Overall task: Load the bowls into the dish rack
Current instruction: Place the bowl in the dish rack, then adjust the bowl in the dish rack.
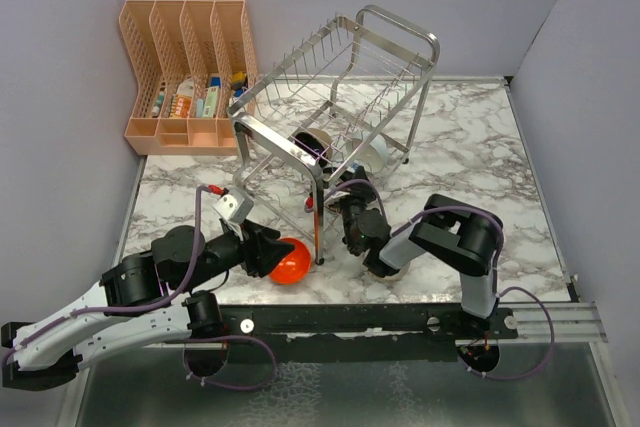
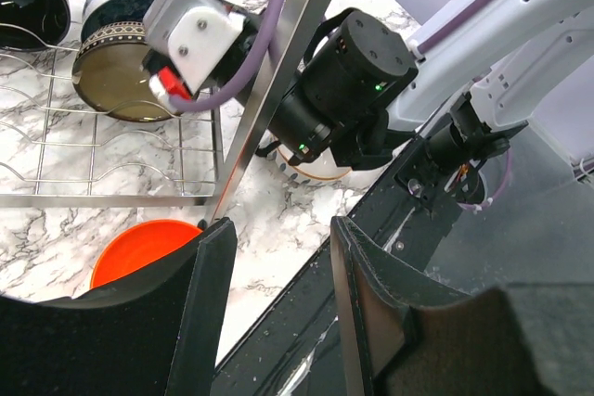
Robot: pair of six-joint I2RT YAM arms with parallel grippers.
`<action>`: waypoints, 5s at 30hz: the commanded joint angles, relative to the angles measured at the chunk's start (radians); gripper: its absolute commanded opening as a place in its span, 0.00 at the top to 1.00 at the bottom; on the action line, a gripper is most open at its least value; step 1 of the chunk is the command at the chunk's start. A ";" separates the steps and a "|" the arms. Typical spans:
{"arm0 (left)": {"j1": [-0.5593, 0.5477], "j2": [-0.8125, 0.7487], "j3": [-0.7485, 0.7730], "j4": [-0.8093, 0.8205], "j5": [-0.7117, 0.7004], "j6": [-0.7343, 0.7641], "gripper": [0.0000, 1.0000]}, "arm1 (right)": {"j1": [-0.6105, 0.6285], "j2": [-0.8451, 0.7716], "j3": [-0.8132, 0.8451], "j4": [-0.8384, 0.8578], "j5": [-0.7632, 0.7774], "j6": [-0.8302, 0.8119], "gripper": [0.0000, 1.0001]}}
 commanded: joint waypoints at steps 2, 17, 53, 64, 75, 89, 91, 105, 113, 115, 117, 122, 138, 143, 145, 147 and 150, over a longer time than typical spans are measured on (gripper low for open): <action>-0.004 0.000 -0.018 0.012 -0.024 0.002 0.51 | 0.007 0.053 0.006 0.308 -0.004 -0.029 0.79; -0.004 0.035 -0.014 0.032 -0.016 0.009 0.51 | 0.009 -0.106 -0.007 0.147 -0.004 0.110 0.36; -0.004 0.022 -0.032 0.050 -0.010 0.001 0.51 | 0.008 -0.507 0.057 -0.738 -0.095 0.818 0.30; -0.004 0.023 -0.037 0.056 -0.004 0.004 0.51 | -0.060 -0.613 0.277 -1.640 -0.024 1.537 0.26; -0.004 0.015 -0.039 0.049 -0.004 0.020 0.51 | -0.232 -0.640 0.275 -1.674 -0.215 1.868 0.34; -0.004 -0.020 -0.071 0.046 -0.016 0.018 0.51 | -0.273 -0.490 0.232 -1.485 -0.254 1.979 0.48; -0.004 -0.022 -0.074 0.045 -0.017 0.018 0.51 | -0.275 -0.472 0.238 -1.487 -0.243 1.984 0.49; -0.004 -0.044 -0.097 0.042 -0.025 0.029 0.51 | -0.278 -0.374 0.265 -1.467 -0.230 1.958 0.75; -0.004 -0.035 -0.096 0.044 -0.027 0.035 0.50 | -0.275 -0.365 0.250 -1.412 -0.219 1.878 0.99; -0.004 -0.032 -0.096 0.047 -0.026 0.035 0.50 | -0.273 -0.371 0.229 -1.370 -0.221 1.840 0.99; -0.004 -0.031 -0.099 0.050 -0.024 0.032 0.50 | -0.263 -0.383 0.198 -1.302 -0.212 1.786 0.99; -0.004 -0.025 -0.099 0.057 -0.029 0.027 0.49 | -0.228 -0.400 0.127 -1.127 -0.162 1.614 0.99; -0.004 0.006 -0.087 0.068 -0.025 0.020 0.49 | -0.047 -0.188 -0.037 -0.234 0.092 0.847 0.99; -0.004 0.006 -0.084 0.065 -0.028 0.018 0.49 | -0.007 -0.063 -0.028 0.142 0.144 0.519 0.99; -0.004 0.007 -0.084 0.065 -0.027 0.018 0.49 | 0.012 -0.012 -0.008 0.294 0.168 0.394 0.99; -0.004 0.011 -0.082 0.065 -0.028 0.019 0.49 | 0.024 0.015 0.011 0.304 0.190 0.351 0.99; -0.004 0.013 -0.081 0.066 -0.027 0.022 0.49 | 0.037 0.019 -0.002 0.304 0.194 0.371 0.99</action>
